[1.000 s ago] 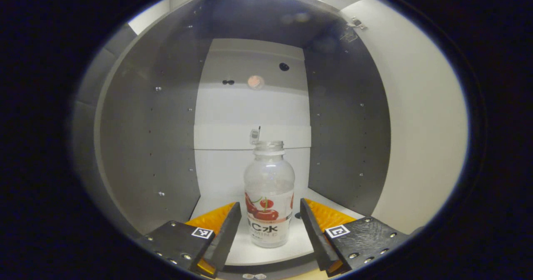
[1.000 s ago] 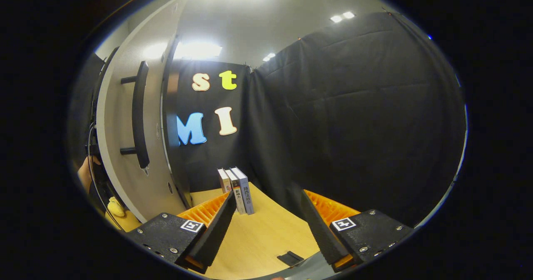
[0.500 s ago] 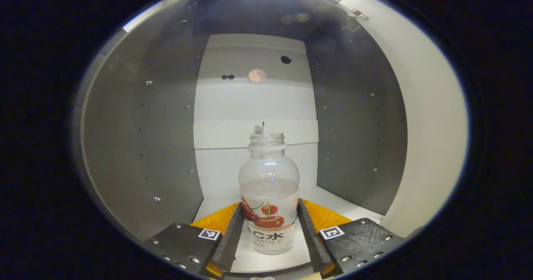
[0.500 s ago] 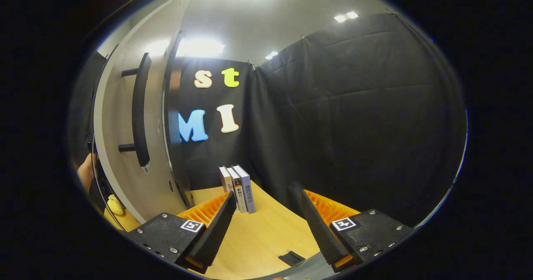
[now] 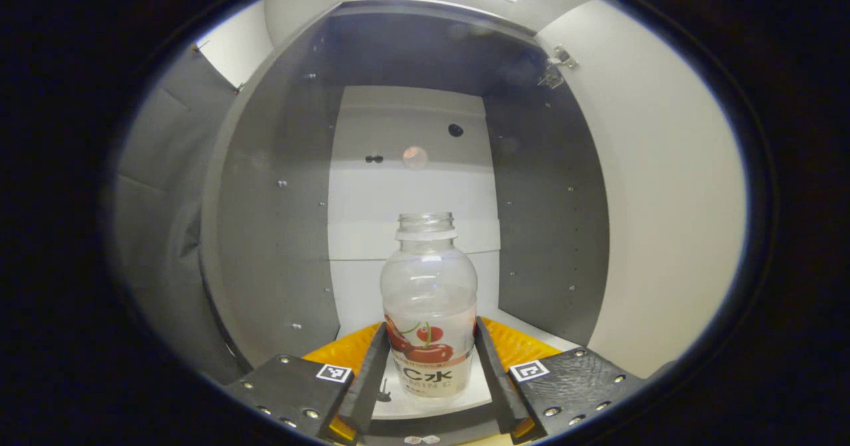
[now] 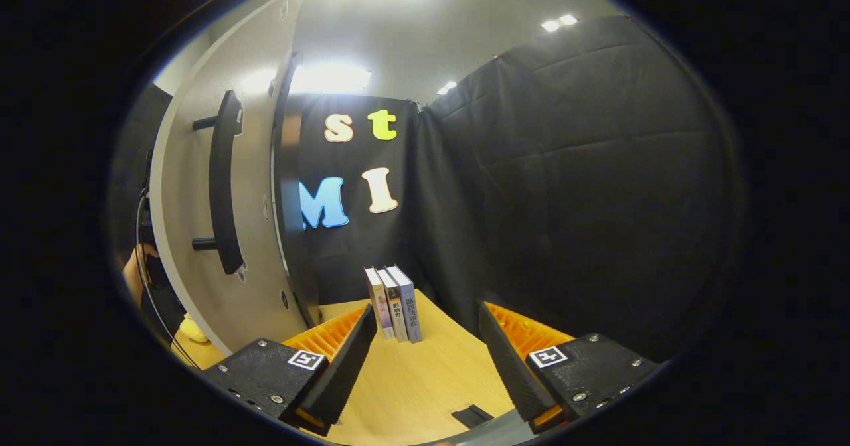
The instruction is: Open the cabinet door with the right hand, grasp the bottle in the cabinet with the left hand and place it on the coaster, then close the cabinet door with the right hand.
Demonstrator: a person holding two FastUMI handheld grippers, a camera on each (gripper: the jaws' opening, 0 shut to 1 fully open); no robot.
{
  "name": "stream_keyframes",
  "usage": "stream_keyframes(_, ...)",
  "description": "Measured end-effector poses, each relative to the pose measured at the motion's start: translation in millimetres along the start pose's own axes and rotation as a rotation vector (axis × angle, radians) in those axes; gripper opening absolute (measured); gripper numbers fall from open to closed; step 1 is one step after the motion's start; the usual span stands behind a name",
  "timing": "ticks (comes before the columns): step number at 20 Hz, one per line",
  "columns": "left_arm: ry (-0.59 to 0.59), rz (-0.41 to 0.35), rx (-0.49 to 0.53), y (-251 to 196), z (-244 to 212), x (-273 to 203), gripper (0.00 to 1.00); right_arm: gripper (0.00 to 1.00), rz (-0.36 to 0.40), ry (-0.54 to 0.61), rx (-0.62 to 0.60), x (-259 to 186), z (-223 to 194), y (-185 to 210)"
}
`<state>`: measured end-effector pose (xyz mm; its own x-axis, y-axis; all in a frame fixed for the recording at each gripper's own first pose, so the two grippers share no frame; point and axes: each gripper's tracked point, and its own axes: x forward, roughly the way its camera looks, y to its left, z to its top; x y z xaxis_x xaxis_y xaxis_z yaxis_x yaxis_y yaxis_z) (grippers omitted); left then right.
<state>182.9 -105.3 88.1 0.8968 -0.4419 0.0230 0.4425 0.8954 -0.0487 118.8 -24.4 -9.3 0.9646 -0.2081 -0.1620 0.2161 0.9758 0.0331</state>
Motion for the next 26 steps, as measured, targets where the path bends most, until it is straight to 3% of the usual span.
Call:
stream_keyframes(9,-0.038,0.062,-0.024,4.3,15.2,-80.1,0.71,0.96,0.094,-0.012,-0.004,-6.3,5.9,-2.7)
stream_keyframes(10,-0.037,0.073,-0.026,5.2,14.4,-88.3,0.77,0.96,0.104,-0.012,-0.005,-6.9,5.8,-3.5)
stream_keyframes(13,-0.042,0.093,-0.028,6.5,11.0,-112.7,0.77,0.96,0.133,-0.012,-0.006,-10.8,5.2,-5.2)
stream_keyframes(14,-0.043,0.102,-0.024,7.7,10.5,-120.6,0.71,0.96,0.14,-0.015,-0.006,-11.7,5.7,-5.4)
stream_keyframes(15,-0.043,0.108,-0.018,8.0,8.3,-129.0,0.77,0.96,0.148,-0.016,-0.004,-12.6,6.0,-6.0)
stream_keyframes(18,-0.05,0.119,-0.006,6.1,3.8,-152.5,0.77,0.96,0.175,-0.021,-0.002,-16.1,3.4,-5.3)
stream_keyframes(19,-0.052,0.12,-0.007,4.6,1.0,-160.9,0.71,0.96,0.184,-0.023,-0.002,-17.0,2.9,-4.7)
stream_keyframes(26,-0.047,0.124,-0.015,-7.6,-32.2,-226.1,0.71,0.96,0.245,-0.02,-0.004,-18.3,-3.7,4.8)
